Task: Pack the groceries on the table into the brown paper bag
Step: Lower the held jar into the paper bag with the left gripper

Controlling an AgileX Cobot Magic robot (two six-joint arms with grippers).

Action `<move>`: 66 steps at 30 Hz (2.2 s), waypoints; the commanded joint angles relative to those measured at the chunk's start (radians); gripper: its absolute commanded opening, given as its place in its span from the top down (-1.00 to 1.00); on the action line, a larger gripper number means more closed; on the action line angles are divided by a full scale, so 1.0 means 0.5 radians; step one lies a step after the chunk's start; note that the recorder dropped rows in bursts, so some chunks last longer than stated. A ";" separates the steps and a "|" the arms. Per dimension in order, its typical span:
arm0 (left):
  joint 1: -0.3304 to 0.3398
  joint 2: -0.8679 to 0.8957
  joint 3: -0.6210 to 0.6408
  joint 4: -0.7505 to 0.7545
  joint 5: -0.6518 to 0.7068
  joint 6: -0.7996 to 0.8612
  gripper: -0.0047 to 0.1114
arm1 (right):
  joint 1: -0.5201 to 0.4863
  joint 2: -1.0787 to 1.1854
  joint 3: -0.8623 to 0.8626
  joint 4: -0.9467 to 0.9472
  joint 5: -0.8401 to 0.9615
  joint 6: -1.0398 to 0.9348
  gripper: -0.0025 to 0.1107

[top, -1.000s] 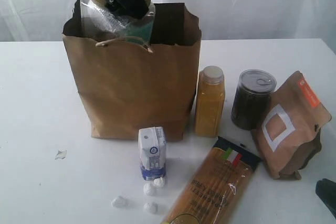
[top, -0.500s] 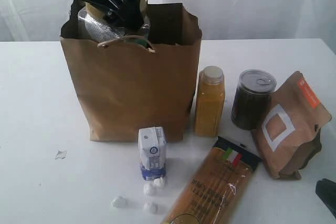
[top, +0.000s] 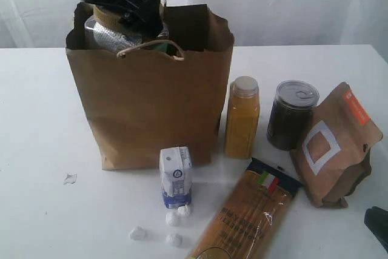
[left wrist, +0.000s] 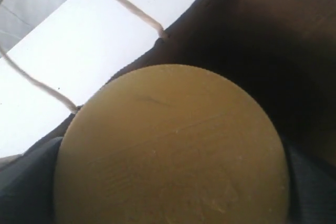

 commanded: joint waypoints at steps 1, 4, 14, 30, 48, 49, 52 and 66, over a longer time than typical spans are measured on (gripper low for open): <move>0.003 -0.026 -0.002 0.131 0.011 -0.140 -0.22 | 0.004 -0.009 0.009 -0.002 -0.032 0.003 0.96; 0.003 -0.026 -0.002 0.157 0.069 -0.194 -0.35 | 0.004 -0.009 0.009 -0.002 -0.032 0.003 0.96; 0.003 -0.016 -0.002 0.224 0.209 -0.198 -0.80 | 0.004 -0.009 0.009 -0.002 -0.032 0.003 0.96; 0.003 -0.016 0.001 0.103 0.258 -0.403 -0.80 | 0.004 -0.009 0.009 -0.002 -0.032 0.003 0.96; 0.021 -0.015 0.089 0.136 0.183 -0.440 -0.80 | 0.004 -0.009 0.009 -0.002 -0.032 0.047 0.96; 0.021 -0.023 0.089 0.117 0.210 -0.428 -0.80 | 0.004 -0.009 0.009 -0.002 -0.032 0.047 0.96; 0.017 -0.041 0.089 0.065 0.257 -0.366 -0.80 | 0.004 -0.009 0.009 -0.002 -0.032 0.047 0.96; 0.017 -0.063 0.089 0.063 0.234 -0.329 -0.80 | 0.004 -0.009 0.009 -0.002 -0.032 0.047 0.96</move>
